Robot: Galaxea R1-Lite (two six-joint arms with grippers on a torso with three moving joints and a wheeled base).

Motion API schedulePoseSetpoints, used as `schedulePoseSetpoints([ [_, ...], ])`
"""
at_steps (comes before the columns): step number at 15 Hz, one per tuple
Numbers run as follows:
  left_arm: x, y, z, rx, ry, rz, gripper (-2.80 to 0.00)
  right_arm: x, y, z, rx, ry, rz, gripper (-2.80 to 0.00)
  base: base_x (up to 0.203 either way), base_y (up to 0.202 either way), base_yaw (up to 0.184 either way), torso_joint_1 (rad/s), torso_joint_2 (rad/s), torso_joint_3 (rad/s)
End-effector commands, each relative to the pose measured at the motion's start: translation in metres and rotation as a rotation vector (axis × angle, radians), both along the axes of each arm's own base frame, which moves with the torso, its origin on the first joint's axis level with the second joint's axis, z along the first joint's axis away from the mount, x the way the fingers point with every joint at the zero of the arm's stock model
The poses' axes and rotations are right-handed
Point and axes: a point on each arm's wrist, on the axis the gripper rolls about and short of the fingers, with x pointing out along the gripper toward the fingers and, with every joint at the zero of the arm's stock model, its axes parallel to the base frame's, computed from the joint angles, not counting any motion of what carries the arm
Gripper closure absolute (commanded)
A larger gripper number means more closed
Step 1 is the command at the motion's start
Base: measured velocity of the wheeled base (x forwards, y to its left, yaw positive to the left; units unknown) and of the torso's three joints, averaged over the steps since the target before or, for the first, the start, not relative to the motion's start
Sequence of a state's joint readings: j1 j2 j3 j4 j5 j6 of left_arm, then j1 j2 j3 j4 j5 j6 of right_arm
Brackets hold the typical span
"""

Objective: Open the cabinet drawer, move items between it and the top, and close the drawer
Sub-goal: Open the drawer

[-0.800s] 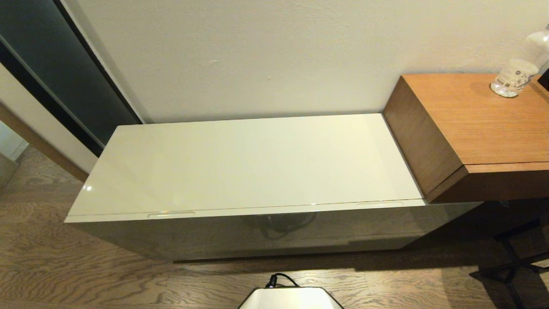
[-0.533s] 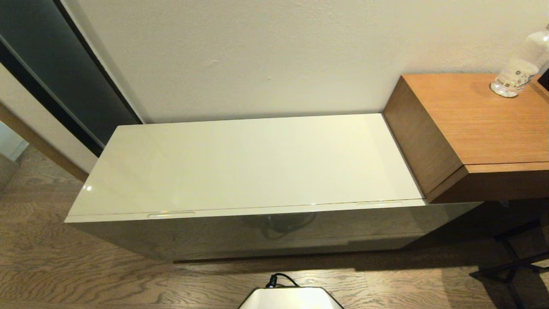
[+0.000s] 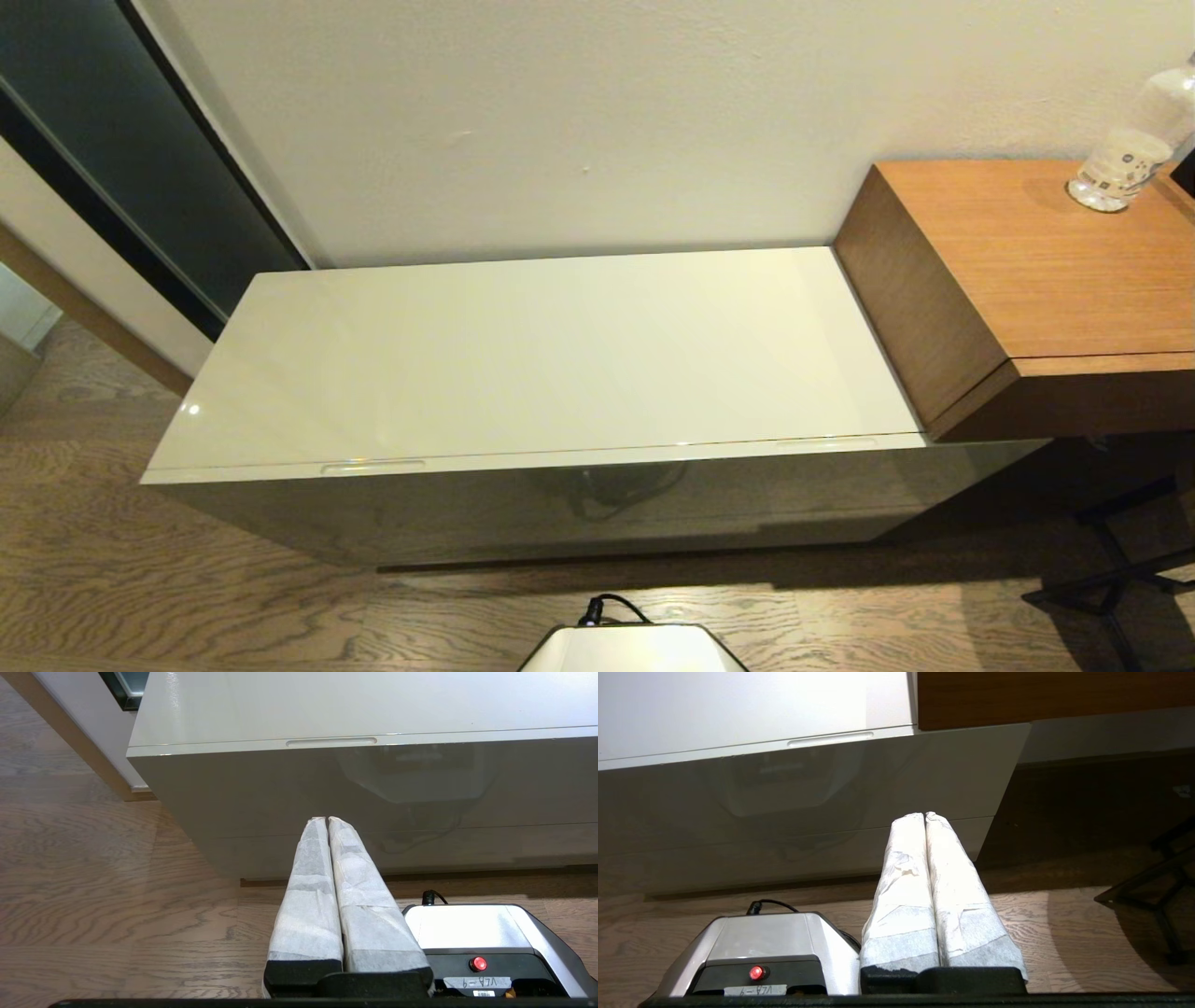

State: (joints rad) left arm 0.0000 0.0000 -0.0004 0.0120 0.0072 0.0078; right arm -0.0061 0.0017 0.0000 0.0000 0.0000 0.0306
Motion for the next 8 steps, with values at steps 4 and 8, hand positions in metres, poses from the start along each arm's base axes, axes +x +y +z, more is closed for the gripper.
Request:
schedulePoseSetpoints([
  [4,0.0001,0.0,-0.0001,0.0,0.002,0.0,0.0,0.0002,0.0,-0.0009,0.0,0.003,0.0,0.0,0.0,0.0,0.0,0.0,0.0,0.0],
  [8,0.0001,0.0,-0.0001,0.0,0.002,0.0,0.0,0.0002,0.0,-0.0009,0.0,0.003,0.0,0.0,0.0,0.0,0.0,0.0,0.0,0.0],
])
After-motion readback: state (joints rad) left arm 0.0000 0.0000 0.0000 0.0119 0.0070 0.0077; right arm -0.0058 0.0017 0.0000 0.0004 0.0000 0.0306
